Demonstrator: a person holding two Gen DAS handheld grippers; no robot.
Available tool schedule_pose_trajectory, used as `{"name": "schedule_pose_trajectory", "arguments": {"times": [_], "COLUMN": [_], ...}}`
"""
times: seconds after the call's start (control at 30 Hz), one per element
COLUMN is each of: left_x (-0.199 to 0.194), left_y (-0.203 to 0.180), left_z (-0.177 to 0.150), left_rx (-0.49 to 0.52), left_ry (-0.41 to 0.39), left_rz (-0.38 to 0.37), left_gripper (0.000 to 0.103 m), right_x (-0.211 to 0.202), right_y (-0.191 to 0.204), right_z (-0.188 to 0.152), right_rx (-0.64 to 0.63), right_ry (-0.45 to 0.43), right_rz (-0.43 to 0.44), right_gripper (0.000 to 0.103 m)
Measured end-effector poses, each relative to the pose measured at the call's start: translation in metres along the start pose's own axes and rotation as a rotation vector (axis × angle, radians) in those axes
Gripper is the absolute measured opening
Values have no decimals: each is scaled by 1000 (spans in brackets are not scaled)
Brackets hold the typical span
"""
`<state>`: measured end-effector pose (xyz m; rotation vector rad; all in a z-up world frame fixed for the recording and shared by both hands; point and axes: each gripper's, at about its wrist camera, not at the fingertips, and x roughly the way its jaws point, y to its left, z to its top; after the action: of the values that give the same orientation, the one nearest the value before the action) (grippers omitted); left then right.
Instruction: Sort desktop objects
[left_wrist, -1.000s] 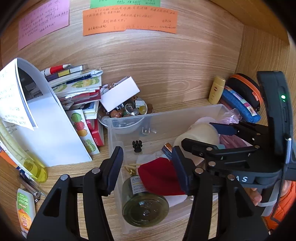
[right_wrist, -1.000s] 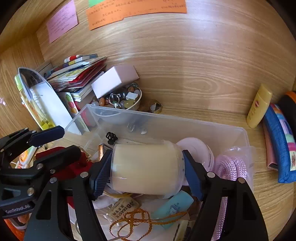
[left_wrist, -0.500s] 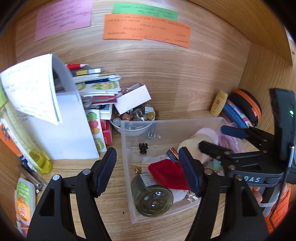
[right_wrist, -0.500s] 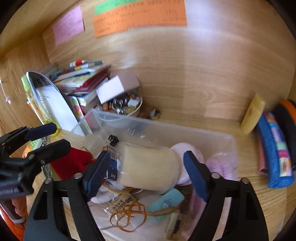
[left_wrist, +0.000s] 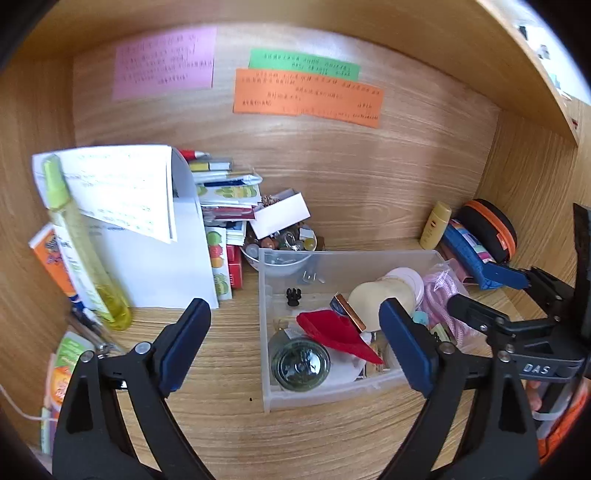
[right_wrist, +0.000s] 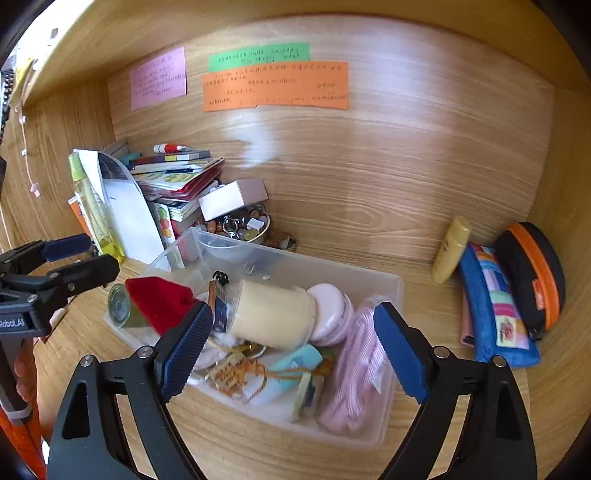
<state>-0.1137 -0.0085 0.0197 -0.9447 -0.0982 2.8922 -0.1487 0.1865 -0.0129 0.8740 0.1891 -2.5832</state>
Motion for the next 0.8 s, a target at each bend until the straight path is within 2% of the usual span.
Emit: {"name": "schedule_pose_trajectory", "arguments": {"times": [0.13, 0.37, 0.8], "left_x": [-10, -37, -59], "left_y": [-11, -31, -66], "left_z": [-8, -25, -56], "left_rx": [16, 32, 93], "left_ry": [-2, -38, -50], "left_rz": [1, 37, 82], "left_gripper": [94, 94, 94], "right_x": [-18, -45, -84], "right_y": [-1, 6, 2], "right_z": [-14, -34, -55], "right_rx": [19, -23, 1], "right_ry": [-11, -24, -48], "right_rz": [27, 13, 44], "right_gripper": [88, 88, 89]}}
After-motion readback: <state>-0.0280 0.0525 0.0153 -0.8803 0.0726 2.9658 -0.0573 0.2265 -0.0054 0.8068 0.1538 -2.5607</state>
